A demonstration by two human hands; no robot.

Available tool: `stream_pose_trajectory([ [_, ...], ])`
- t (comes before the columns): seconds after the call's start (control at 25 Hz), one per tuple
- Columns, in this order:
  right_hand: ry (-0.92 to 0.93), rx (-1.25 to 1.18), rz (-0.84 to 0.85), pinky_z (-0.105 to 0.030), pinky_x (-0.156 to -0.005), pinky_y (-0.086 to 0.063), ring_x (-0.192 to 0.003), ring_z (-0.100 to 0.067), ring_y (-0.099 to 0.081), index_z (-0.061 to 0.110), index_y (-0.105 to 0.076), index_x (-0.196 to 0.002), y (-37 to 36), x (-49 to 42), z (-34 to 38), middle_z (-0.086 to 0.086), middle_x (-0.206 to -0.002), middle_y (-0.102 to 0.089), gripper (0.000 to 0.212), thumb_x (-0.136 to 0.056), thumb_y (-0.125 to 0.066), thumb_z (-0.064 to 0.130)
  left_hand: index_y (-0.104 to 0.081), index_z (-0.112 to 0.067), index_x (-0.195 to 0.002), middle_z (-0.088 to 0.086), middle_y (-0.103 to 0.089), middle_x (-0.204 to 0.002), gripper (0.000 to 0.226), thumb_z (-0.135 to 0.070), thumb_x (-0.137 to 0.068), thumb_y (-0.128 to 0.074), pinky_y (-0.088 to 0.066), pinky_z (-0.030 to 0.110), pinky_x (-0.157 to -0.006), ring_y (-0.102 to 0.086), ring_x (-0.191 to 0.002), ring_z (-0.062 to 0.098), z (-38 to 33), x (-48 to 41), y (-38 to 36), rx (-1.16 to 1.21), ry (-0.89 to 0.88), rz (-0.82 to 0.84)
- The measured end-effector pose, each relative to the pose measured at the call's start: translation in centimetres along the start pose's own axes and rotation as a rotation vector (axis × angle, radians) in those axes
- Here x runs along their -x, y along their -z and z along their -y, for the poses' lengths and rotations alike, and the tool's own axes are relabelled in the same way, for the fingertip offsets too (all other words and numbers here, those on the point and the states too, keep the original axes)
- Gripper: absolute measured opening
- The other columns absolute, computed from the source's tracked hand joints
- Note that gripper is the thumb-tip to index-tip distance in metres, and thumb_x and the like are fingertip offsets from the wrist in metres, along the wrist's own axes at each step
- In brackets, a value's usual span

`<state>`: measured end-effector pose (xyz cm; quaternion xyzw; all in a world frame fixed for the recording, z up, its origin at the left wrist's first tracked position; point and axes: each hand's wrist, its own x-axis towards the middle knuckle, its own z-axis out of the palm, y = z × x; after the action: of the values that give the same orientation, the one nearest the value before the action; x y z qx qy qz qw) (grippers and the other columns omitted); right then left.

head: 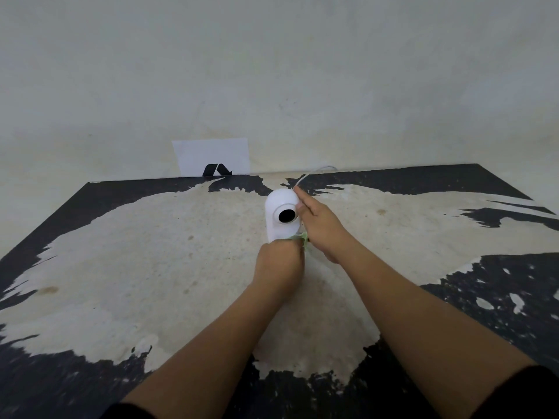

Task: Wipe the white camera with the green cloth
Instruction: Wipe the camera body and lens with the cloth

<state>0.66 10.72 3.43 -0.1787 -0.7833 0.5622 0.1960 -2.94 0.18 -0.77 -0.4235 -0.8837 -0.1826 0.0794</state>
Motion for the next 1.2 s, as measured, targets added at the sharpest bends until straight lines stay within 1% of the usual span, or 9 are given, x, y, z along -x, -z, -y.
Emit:
stream_pose_trajectory([
  [0.32,-0.004,0.096,0.097,-0.022,-0.109,-0.023,-0.142,-0.014,-0.029,0.031,-0.032,-0.146,1.3,-0.3,0.6,0.005,-0.156,-0.032,0.044,-0.102,-0.035,0.027,-0.060,-0.018,-0.103,0.005,-0.068,-0.094,0.028,-0.025,-0.092,-0.035,-0.027,0.036,-0.077,-0.060,-0.089,0.029,-0.1,1.4,1.0,0.017,0.059,-0.046],
  [0.48,-0.012,0.144,0.113,-0.033,-0.114,-0.028,-0.140,-0.019,-0.034,0.035,-0.030,-0.146,1.5,-0.8,0.3,0.004,-0.156,-0.031,0.045,-0.102,-0.035,0.029,-0.058,-0.017,-0.120,0.006,-0.069,-0.106,0.035,-0.030,-0.094,-0.038,-0.028,0.035,-0.082,-0.060,-0.098,0.028,1.2,2.4,2.2,0.072,0.178,-0.037],
  [0.6,-0.027,0.129,0.156,-0.044,-0.113,-0.034,-0.135,-0.022,-0.043,0.042,-0.028,-0.145,1.5,-0.9,-0.2,0.004,-0.155,-0.034,0.046,-0.101,-0.035,0.029,-0.060,-0.019,-0.120,0.004,-0.067,-0.116,0.035,-0.031,-0.093,-0.040,-0.035,0.036,-0.085,-0.060,-0.104,0.027,0.7,2.0,2.0,0.095,0.122,0.041],
  [0.76,-0.070,0.140,0.060,-0.034,-0.107,-0.036,-0.126,-0.021,-0.049,0.028,-0.036,-0.143,1.8,0.1,-0.8,-0.003,-0.146,-0.045,0.043,-0.100,-0.039,0.031,-0.055,-0.016,-0.130,0.008,-0.063,-0.126,0.040,-0.020,-0.092,-0.043,-0.043,0.035,-0.095,-0.058,-0.111,0.028,-1.1,1.4,1.4,0.381,0.136,0.119],
  [0.84,-0.068,0.250,-0.081,-0.027,-0.090,-0.038,-0.110,-0.019,-0.054,0.017,-0.048,-0.129,2.2,1.3,-2.0,-0.008,-0.128,-0.057,0.035,-0.097,-0.046,0.029,-0.062,-0.013,-0.120,0.007,-0.066,-0.120,0.034,-0.014,-0.091,-0.045,-0.044,0.025,-0.088,-0.060,-0.108,0.024,-0.7,1.9,2.0,0.566,0.194,-0.017],
  [0.92,-0.025,0.439,-0.142,-0.027,-0.080,-0.038,-0.100,-0.022,-0.056,0.016,-0.056,-0.112,2.2,2.4,-3.4,-0.004,-0.107,-0.056,0.026,-0.090,-0.058,0.029,-0.065,-0.014,-0.107,0.007,-0.067,-0.109,0.024,-0.011,-0.090,-0.048,-0.043,0.014,-0.074,-0.061,-0.094,0.020,0.5,1.8,3.1,0.659,0.255,-0.243],
  [1.0,-0.012,0.596,-0.108,-0.033,-0.081,-0.042,-0.099,-0.026,-0.056,0.019,-0.056,-0.107,1.7,3.0,-4.0,-0.003,-0.101,-0.053,0.029,-0.084,-0.063,0.034,-0.059,-0.017,-0.114,0.005,-0.059,-0.114,0.025,-0.016,-0.092,-0.049,-0.045,0.019,-0.080,-0.056,-0.091,0.017,2.1,0.0,4.5,0.736,0.318,-0.354],
  [1.12,-0.036,0.860,-0.028,-0.041,-0.090,-0.040,-0.107,-0.030,-0.053,0.022,-0.054,-0.119,0.3,2.8,-3.6,-0.006,-0.112,-0.059,0.042,-0.084,-0.058,0.046,-0.041,-0.029,-0.138,-0.008,-0.046,-0.134,0.044,-0.033,-0.095,-0.047,-0.039,0.032,-0.100,-0.046,-0.112,0.010,3.1,-3.3,6.3,0.972,0.399,-0.152],
  [1.2,-0.013,0.929,-0.029,-0.041,-0.086,-0.037,-0.105,-0.032,-0.052,0.021,-0.060,-0.110,-0.4,2.4,-3.3,-0.007,-0.109,-0.062,0.029,-0.090,-0.053,0.040,-0.043,-0.031,-0.137,-0.007,-0.052,-0.131,0.043,-0.038,-0.095,-0.045,-0.043,0.039,-0.100,-0.049,-0.111,0.011,2.9,-4.2,6.6,1.085,0.418,0.017],
])
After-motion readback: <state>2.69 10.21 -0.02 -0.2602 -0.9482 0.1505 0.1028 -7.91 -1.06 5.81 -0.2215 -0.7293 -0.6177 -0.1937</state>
